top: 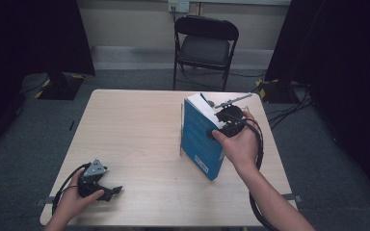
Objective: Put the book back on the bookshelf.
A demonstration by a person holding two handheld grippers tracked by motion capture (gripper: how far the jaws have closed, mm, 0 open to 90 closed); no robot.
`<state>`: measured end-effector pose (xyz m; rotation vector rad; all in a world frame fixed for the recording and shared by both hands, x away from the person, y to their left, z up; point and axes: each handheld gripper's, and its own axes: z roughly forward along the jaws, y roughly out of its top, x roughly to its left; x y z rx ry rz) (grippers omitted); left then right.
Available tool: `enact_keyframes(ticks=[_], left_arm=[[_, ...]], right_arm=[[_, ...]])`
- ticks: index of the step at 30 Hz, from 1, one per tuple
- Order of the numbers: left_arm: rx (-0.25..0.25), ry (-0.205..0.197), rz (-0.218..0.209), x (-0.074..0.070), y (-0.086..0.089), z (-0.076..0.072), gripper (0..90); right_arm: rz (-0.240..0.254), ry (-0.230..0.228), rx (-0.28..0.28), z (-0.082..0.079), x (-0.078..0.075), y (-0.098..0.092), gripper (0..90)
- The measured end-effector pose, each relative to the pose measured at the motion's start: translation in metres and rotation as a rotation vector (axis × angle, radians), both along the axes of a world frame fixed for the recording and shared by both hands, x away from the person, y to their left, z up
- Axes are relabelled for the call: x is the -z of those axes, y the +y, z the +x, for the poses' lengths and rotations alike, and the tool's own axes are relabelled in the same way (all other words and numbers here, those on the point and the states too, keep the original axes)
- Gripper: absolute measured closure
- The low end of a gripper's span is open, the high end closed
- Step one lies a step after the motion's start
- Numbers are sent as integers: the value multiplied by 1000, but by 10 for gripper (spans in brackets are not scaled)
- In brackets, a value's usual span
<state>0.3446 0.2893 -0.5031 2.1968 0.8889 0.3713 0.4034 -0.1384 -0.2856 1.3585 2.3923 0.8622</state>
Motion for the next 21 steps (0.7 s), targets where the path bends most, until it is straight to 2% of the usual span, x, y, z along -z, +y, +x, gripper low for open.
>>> enact_keyframes(ticks=[3,21], left_arm=[[2,0,2,0,0,0,10],[5,2,1,0,0,0,7]], right_arm=[[11,8,21,3,2,0,622],[-5,-13,35,5,0,1,622]])
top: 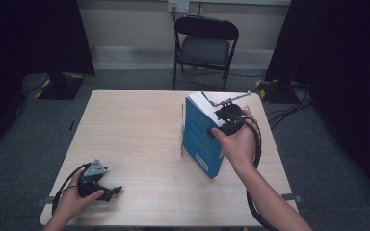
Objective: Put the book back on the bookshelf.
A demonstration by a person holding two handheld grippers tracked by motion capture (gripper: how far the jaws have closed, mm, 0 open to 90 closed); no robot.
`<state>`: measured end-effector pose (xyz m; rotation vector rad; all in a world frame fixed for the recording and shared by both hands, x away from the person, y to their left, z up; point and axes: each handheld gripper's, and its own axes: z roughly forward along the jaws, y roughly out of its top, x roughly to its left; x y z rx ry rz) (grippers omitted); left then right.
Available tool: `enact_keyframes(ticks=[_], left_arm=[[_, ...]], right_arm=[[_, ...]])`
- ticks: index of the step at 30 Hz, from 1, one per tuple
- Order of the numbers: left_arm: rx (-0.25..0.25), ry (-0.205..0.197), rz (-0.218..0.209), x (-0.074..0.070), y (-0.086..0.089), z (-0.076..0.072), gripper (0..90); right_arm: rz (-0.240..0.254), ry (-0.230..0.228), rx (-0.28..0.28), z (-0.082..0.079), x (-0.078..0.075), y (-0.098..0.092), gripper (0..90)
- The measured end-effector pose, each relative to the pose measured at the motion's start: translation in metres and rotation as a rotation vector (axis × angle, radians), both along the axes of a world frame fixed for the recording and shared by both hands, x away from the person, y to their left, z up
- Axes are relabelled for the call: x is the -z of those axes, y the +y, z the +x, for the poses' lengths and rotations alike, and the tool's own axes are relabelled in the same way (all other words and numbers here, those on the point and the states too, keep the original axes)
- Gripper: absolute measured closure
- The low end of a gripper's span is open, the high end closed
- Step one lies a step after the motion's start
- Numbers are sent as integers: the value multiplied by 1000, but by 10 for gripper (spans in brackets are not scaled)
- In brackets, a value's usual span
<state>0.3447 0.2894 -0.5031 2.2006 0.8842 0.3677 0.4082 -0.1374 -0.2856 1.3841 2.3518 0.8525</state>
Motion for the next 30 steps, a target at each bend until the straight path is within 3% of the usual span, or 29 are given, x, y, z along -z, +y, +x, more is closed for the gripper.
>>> enact_keyframes(ticks=[15,30], left_arm=[[0,0,0,0,0,0,7],[2,4,3,0,0,0,7]], right_arm=[[-16,-17,26,2,1,9,623],[-29,-31,98,11,9,21,623]])
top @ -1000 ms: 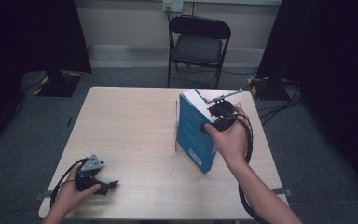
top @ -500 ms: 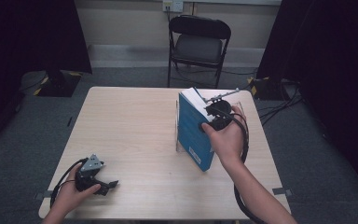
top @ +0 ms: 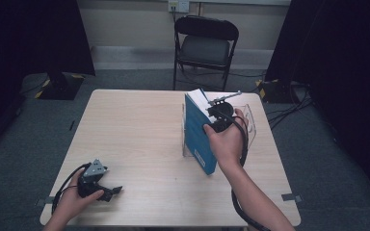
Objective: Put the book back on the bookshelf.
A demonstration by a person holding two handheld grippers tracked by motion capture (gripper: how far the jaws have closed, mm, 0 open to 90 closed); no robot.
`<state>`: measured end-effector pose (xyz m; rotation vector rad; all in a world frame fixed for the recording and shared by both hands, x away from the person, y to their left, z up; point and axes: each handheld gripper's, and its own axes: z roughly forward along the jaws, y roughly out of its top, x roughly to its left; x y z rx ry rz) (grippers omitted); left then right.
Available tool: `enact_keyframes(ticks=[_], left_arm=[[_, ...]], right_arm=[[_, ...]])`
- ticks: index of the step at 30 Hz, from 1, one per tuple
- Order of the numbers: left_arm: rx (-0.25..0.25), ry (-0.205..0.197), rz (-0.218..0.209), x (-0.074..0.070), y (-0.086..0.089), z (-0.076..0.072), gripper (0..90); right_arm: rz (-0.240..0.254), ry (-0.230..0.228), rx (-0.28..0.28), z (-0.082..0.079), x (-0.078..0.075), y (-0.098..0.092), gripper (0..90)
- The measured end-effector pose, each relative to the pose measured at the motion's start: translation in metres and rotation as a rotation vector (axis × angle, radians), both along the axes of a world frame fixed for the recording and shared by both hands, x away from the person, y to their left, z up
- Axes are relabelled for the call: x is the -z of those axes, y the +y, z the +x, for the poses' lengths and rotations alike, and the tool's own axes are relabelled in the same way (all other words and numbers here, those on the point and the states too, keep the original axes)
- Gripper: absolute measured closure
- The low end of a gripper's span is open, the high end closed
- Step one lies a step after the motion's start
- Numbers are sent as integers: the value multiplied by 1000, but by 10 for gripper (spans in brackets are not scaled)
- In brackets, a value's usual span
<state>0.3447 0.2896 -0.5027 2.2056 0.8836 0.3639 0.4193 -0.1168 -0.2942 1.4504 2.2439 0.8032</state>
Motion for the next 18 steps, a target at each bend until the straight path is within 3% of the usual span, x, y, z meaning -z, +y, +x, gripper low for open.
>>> enact_keyframes(ticks=[13,18], left_arm=[[4,-1,1,0,0,0,5],[5,-1,2,0,0,0,5]], right_arm=[[7,-46,24,9,6,6,623],[25,-69,60,15,8,8,623]])
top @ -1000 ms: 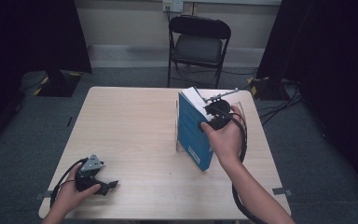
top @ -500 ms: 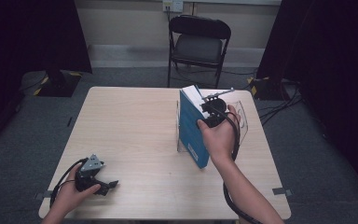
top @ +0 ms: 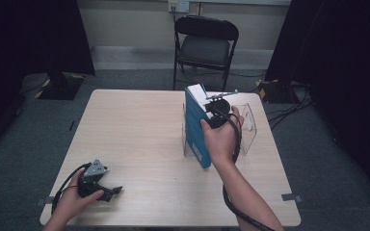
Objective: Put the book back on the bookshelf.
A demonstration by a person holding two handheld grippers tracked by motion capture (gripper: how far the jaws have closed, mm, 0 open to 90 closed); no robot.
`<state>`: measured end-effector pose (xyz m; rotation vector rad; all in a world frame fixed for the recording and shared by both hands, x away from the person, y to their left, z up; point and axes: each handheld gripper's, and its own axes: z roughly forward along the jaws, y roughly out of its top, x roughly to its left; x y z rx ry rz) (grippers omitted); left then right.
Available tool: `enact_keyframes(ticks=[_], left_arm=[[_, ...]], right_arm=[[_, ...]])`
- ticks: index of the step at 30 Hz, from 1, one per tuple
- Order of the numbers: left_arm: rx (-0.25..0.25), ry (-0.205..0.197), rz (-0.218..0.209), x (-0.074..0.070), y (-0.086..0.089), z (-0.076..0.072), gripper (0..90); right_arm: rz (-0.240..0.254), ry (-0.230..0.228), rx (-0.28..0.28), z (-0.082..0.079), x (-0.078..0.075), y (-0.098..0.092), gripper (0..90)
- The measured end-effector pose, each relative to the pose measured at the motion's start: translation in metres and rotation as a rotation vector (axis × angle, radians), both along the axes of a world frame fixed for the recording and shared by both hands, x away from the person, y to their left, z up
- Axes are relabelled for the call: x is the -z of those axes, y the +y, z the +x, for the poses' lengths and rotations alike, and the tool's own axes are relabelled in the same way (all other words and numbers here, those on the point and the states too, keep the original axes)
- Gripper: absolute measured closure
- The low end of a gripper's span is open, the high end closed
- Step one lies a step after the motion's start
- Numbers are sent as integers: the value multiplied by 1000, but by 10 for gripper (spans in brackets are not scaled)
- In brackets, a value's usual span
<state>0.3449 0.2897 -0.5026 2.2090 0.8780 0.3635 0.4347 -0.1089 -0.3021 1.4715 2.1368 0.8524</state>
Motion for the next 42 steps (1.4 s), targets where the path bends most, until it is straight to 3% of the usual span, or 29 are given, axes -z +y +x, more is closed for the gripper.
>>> enact_keyframes(ticks=[4,6,13,20,30,33,36,37,42], left_arm=[[1,0,1,0,0,0,4],[1,0,1,0,0,0,4],[-1,-3,-4,1,0,0,1],[0,-5,-2,1,0,0,1],[-5,-6,-3,1,-1,-1,1],[-5,-9,0,1,-1,-1,1],[-3,-10,2,0,0,-1,1],[-4,-10,2,0,0,-1,1],[-6,-9,-1,1,-1,-1,1]], right_arm=[[-19,-10,18,8,0,4,623],[-24,-35,15,11,1,5,622],[-9,-69,30,23,5,8,622],[16,-113,33,25,15,8,622],[-3,-70,11,24,12,8,604],[34,-55,-6,23,9,3,529],[34,-75,-13,20,6,-3,401],[56,-79,-20,20,6,-7,358],[114,-77,-79,13,12,-20,353]])
